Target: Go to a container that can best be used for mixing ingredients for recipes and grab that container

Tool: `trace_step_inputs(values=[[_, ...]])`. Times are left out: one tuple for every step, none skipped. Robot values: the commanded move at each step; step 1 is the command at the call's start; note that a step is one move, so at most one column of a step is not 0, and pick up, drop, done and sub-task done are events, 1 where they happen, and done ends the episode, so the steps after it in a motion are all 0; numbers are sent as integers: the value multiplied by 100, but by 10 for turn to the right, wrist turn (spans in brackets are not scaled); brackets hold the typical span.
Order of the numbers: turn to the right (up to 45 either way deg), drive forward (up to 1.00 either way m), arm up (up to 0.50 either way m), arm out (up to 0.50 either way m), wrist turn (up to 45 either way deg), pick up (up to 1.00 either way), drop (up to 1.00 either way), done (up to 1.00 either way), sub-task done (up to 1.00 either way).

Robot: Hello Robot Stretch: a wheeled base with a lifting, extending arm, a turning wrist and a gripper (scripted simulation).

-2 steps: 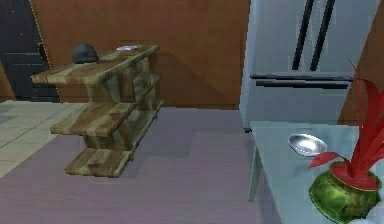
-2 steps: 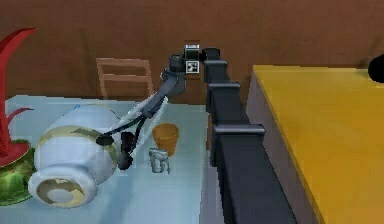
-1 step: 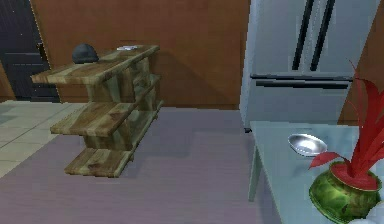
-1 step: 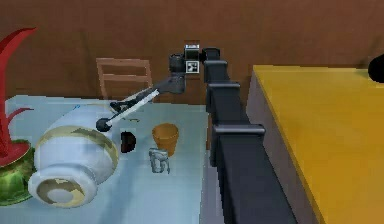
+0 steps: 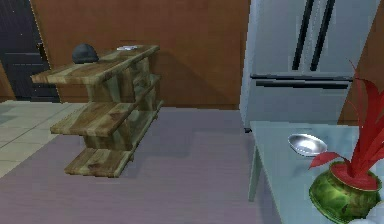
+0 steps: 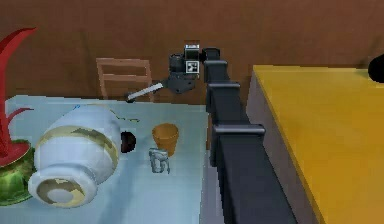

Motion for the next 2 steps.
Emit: trace_step_inputs(values=[[0, 0, 0, 0, 240, 0, 0, 0, 0], [0, 0, -24, 0, 0, 0, 0, 0, 0]])
